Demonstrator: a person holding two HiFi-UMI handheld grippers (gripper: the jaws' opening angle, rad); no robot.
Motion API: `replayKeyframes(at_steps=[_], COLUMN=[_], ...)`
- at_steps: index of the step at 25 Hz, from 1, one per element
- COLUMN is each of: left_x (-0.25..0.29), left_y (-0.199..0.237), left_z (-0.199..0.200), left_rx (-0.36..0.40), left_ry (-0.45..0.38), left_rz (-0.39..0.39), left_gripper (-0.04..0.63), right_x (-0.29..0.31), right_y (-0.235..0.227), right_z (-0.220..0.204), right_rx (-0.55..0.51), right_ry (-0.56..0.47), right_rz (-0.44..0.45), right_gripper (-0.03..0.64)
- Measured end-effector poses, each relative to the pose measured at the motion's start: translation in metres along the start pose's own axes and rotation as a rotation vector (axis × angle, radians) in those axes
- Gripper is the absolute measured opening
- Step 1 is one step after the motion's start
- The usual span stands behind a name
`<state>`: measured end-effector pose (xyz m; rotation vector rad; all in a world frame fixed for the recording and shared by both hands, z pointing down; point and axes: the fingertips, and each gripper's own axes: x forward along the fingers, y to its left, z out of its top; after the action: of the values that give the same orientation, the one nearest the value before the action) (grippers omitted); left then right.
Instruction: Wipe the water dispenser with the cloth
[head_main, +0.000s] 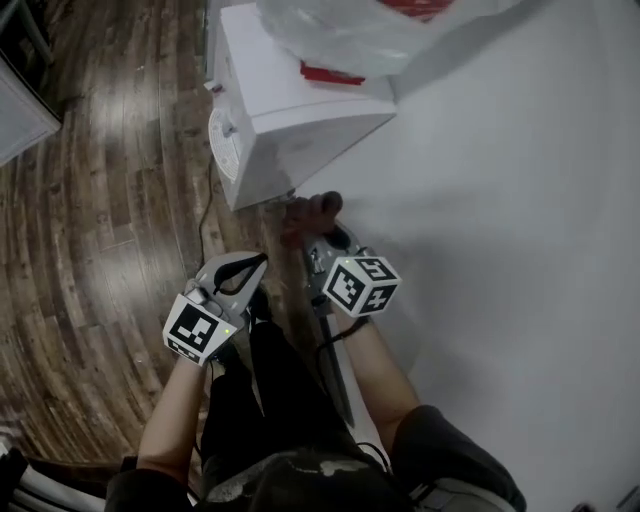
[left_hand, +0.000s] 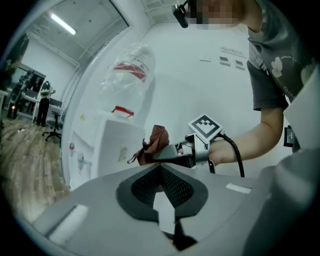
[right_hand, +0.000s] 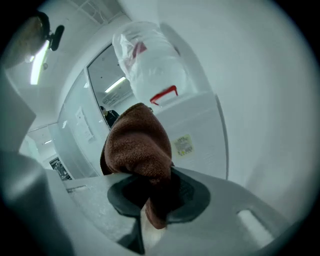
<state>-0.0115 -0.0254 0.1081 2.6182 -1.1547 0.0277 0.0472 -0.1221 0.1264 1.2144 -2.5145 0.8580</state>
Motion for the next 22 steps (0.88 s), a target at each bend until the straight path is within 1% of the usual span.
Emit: replayKeyframes(at_steps=[2,6,9,12,15,18,20,22], left_x=[-0.007,-0.026,-0.042,-0.062,-0.089,-0.116,-0.128,-0.138], left_y=[-0.004,-0.023,-0.044,-0.063,-0.081,-0.1,-0.107,-0.112], left_z=[0.038,0.102,0.135,0.158,0.169,0.158,0.149,0.141], left_rx=[0.032,0.052,0.062,0.093,0.11,0.133,0.117,0.091], left_ry=[-0.026,-0.085,-0.121,-0.145,-0.158,-0.123,-0.118,-0.121], left_rz=[-0.005,0.001,0.003,-0.011,-0.006,-0.037,-0.041,-0.026], left_gripper=[0.017,0.017,0.017,0.017,0.017,0.017,0.017,0.017], right_x=[-0.017,-0.049,-0.07,-0.09,-0.118,-0.146,-0.163,-0.181], right_y=[0.027,0.074,0.104,0.123,0.136,0.147,0.147,0.141], right_z=[0.014,0.028,0.041,0.057,0.069,0.067,0.06,0.049], right_rx=[-0.026,-0.029,-0.028,-0.028,-0.032,-0.043,-0.077,-0.084], right_ry=[-0.005,0.008,-0.003,-0.04,-0.084,-0.115,-0.109,-0.098], right_rz=[0.021,0.044,0.061,0.051,0.03,0.021,0.006,-0.015], right_gripper=[0.06,0.06,0.06,0.06,0.06,0.06,0.06,0.06])
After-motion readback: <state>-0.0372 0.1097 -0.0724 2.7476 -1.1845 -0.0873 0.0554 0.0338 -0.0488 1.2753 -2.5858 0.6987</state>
